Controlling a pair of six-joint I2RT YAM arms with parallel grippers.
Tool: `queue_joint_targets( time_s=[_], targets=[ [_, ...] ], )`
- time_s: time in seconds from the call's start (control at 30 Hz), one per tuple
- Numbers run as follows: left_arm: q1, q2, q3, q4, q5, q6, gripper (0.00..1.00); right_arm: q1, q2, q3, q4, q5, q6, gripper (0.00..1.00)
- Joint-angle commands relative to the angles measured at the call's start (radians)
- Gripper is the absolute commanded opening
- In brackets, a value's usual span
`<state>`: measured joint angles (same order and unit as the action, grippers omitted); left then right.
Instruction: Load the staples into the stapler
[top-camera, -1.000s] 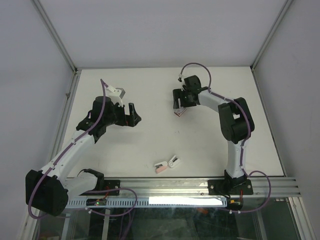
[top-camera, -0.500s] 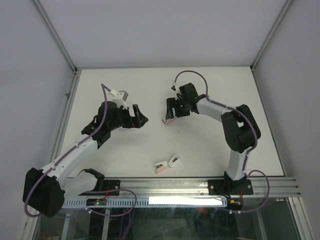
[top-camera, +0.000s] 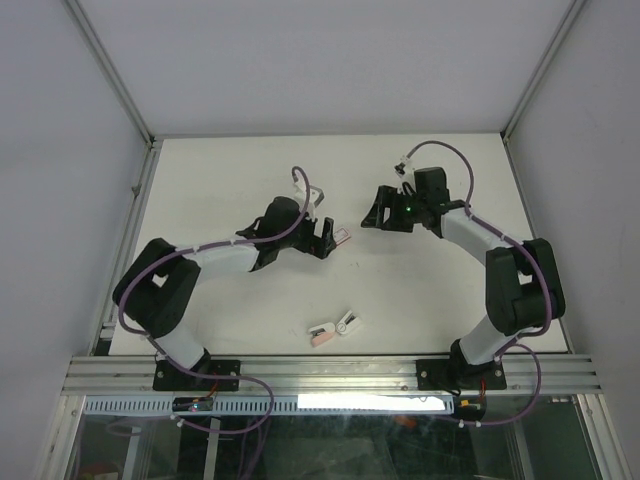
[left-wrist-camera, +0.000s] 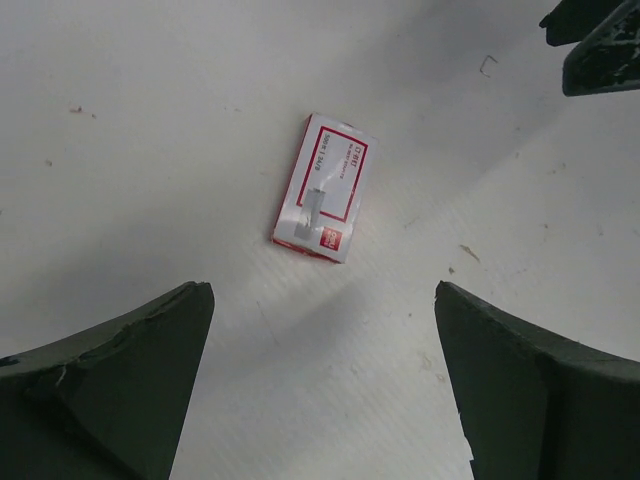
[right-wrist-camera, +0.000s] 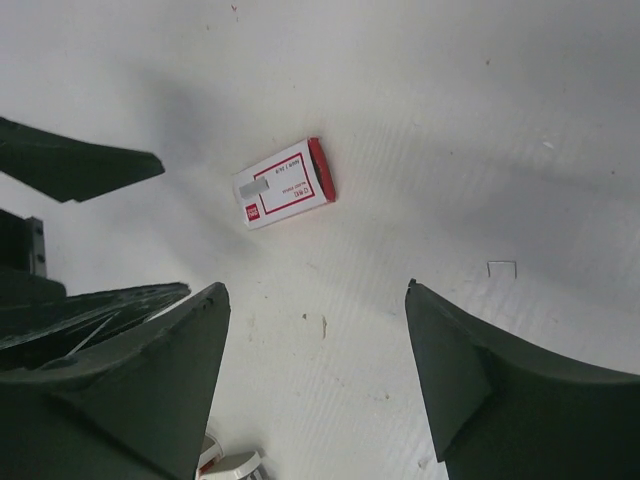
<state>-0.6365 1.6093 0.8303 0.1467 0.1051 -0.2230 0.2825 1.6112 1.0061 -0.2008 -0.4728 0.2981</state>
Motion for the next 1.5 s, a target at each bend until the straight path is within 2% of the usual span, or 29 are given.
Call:
queue_joint_targets(
  time_s=[0.0,0.17,0.37,0.5,0.9,1.03,1.47],
  targets=[
    [-0.008,0.101,0.107,0.109,0.053,0.23,0.97,-0.025,-0.049,-0.02,0.093,-0.109,0.036,0.75],
    [-0.008,0.202,0.158,0.122,0.082,0.318,0.96,-0.028,-0.015,-0.013,0.119,-0.16,0.045,0.74],
    [-0.014,0.254,0.169,0.131,0.154,0.366,0.92,-0.028,0.094,0.056,0.108,-0.186,0.071,0.69],
    [-0.024,0.274,0.161,0.138,0.136,0.38,0.86,-0.028,0.178,0.1,0.118,-0.228,0.093,0.6],
    [-0.04,0.308,0.135,0.188,0.148,0.413,0.55,-0.028,0.297,0.144,0.145,-0.292,0.095,0.53],
    [-0.042,0.311,0.132,0.185,0.176,0.42,0.49,-0.028,0.332,0.175,0.137,-0.31,0.084,0.52],
    [-0.042,0.313,0.14,0.155,0.276,0.433,0.47,-0.017,0.414,0.246,0.094,-0.377,0.064,0.48]
  ],
)
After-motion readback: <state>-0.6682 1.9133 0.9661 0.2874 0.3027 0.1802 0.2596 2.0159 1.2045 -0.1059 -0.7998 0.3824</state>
